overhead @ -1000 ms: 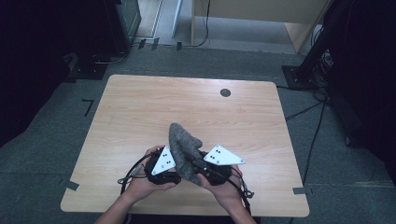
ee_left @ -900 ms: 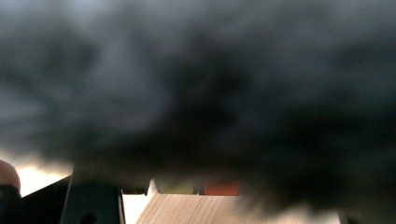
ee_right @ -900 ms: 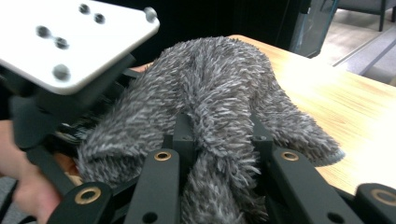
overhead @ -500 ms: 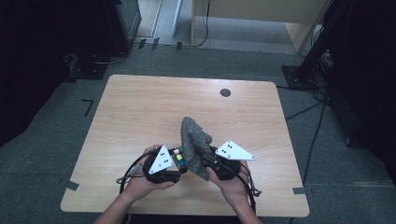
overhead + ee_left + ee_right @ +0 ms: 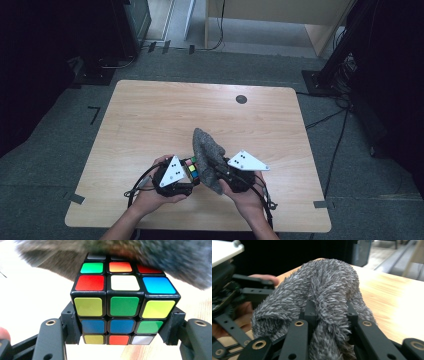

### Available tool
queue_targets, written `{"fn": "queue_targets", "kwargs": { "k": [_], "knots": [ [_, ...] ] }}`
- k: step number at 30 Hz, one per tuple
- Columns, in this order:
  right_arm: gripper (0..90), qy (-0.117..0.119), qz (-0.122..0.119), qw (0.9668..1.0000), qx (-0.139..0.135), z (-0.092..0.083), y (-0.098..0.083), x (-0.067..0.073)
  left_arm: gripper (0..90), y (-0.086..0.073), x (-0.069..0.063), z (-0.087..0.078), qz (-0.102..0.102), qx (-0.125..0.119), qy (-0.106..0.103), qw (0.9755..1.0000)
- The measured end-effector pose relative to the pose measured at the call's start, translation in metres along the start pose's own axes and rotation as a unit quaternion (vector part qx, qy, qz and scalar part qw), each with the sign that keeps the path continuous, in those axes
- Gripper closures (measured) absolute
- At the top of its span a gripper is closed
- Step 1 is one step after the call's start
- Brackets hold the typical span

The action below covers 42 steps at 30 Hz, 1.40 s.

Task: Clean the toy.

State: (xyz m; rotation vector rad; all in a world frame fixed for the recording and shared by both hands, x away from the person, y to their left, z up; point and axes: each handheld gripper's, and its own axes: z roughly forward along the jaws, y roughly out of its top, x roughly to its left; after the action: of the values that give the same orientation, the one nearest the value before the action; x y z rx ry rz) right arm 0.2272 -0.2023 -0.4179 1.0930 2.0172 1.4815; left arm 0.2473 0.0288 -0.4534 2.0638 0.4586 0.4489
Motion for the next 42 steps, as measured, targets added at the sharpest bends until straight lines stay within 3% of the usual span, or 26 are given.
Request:
{"fn": "queue_targets", "kwargs": {
  "k": [4,8,10,11,13,14,16,18,20,21,22,26,28,29,30,33,34,35,37,40,42],
  "knots": [
    [73.4,0.016,0.008,0.9997,-0.015,-0.005,0.003,0.004,34.1,-0.001,0.002,0.004,-0.007,0.014,0.013,0.9998],
    [73.1,0.059,-0.027,0.9979,-0.006,0.003,0.002,0.024,34.1,0.0,-0.003,0.003,0.001,-0.001,0.003,1.0],
    [73.2,0.056,-0.038,0.9977,0.003,0.007,-0.001,0.028,34.1,0.001,-0.004,0.001,0.011,-0.004,0.013,0.9999],
    [73.2,0.056,-0.029,0.998,0.001,0.007,-0.001,0.024,34.1,0.0,-0.003,0.0,0.01,-0.005,0.013,0.9999],
    [73.4,0.019,-0.007,0.9998,-0.006,0.001,0.002,0.007,34.1,-0.002,0.005,-0.005,-0.016,-0.031,-0.008,0.9994],
    [73.4,0.019,-0.007,0.9998,-0.006,0.001,0.002,0.007,34.1,-0.002,0.005,-0.005,-0.016,-0.031,-0.008,0.9994],
    [73.5,0.005,0.043,0.9985,-0.032,-0.012,0.005,-0.014,34.1,-0.003,0.009,-0.01,-0.022,-0.052,-0.012,0.9983],
    [73.4,0.019,0.06,0.997,-0.045,-0.016,0.006,-0.018,34.1,-0.006,0.009,-0.011,-0.012,-0.075,-0.012,0.997],
    [73.3,0.048,0.07,0.9953,-0.045,-0.013,0.005,-0.018,34.1,-0.008,0.008,-0.01,-0.007,-0.092,-0.027,0.9953],
    [73.3,0.048,0.07,0.9953,-0.045,-0.013,0.005,-0.018,34.1,-0.008,0.008,-0.01,-0.007,-0.092,-0.027,0.9953],
    [73.2,0.075,0.079,0.9932,-0.04,-0.007,0.001,-0.015,34.1,-0.009,0.006,-0.011,-0.002,-0.107,-0.036,0.9936],
    [73.5,0.084,0.084,0.9924,-0.032,0.001,-0.007,-0.012,34.2,-0.008,0.008,-0.017,-0.006,-0.138,-0.05,0.9892],
    [73.5,0.084,0.081,0.9927,-0.028,0.003,-0.008,-0.012,34.1,-0.008,0.009,-0.019,-0.009,-0.141,-0.053,0.9886],
    [73.5,0.071,0.062,0.9956,-0.001,0.008,-0.012,-0.012,34.2,-0.009,0.011,-0.02,-0.012,-0.145,-0.052,0.988],
    [73.5,0.063,0.057,0.9963,0.013,0.011,-0.014,-0.013,34.2,-0.009,0.014,-0.022,-0.021,-0.153,-0.054,0.9866],
    [73.5,0.062,0.065,0.9958,0.018,0.011,-0.015,-0.016,34.1,-0.009,0.015,-0.023,-0.026,-0.155,-0.051,0.9863],
    [73.5,0.063,0.072,0.9954,0.008,0.009,-0.014,-0.018,34.1,-0.009,0.016,-0.023,-0.026,-0.151,-0.049,0.987],
    [73.5,0.071,0.085,0.9935,-0.028,0.0,-0.008,-0.019,34.2,-0.009,0.015,-0.021,-0.024,-0.143,-0.047,0.9883],
    [73.4,0.084,0.087,0.9914,-0.051,-0.006,-0.002,-0.015,34.1,-0.009,0.014,-0.02,-0.022,-0.138,-0.049,0.989],
    [73.4,0.1,0.079,0.9903,-0.057,-0.007,0.0,-0.01,34.2,-0.008,0.012,-0.019,-0.024,-0.142,-0.055,0.9881],
    [73.4,0.097,0.076,0.9911,-0.051,-0.002,-0.004,-0.007,34.2,-0.008,0.012,-0.019,-0.026,-0.137,-0.053,0.9888]
  ]
}}
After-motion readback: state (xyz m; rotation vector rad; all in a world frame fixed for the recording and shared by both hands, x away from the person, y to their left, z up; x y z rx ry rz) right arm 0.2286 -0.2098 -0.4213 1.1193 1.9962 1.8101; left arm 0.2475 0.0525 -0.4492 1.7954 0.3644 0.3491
